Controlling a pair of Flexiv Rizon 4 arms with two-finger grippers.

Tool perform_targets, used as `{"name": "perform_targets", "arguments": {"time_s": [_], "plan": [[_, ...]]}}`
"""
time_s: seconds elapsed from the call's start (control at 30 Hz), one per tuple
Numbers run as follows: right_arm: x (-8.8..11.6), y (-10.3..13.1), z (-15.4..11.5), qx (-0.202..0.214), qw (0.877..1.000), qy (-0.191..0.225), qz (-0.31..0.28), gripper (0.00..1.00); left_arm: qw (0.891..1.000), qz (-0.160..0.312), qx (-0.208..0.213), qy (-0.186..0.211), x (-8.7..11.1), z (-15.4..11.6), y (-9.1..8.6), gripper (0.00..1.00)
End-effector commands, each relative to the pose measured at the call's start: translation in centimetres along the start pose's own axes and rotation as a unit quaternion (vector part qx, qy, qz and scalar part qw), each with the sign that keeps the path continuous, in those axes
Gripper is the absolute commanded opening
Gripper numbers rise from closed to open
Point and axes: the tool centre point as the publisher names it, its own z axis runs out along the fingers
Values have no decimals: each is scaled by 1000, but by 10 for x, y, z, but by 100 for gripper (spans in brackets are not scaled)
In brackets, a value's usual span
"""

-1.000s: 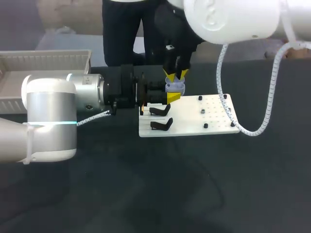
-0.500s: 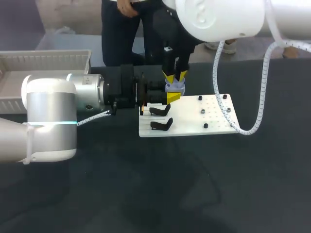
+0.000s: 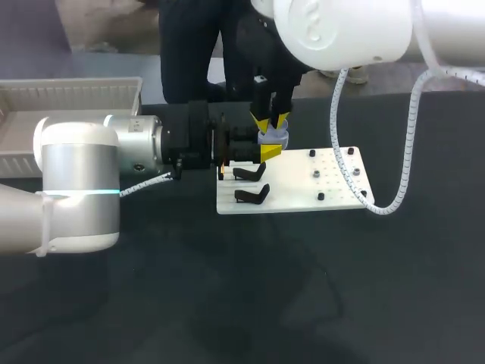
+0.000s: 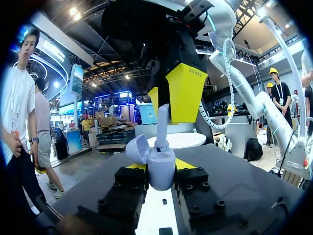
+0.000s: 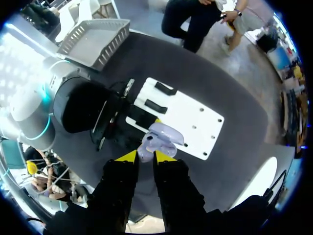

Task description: Pick up each earbud case from the left stands, insert the matching earbuds, close the lid, and place the case in the box.

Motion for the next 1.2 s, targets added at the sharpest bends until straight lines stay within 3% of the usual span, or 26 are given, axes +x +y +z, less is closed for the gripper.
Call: {"name": "perform_targets", "arguments": {"time_s": [0.03,1.2], "plan": [[1,0,2,-1,1000,-3,1,0,1000,2,-3,-2,1,0,-1,0],[1,-4,7,-4,1000,-8,6,0,1000,2,-3,-2,1,0,-1,0]]}}
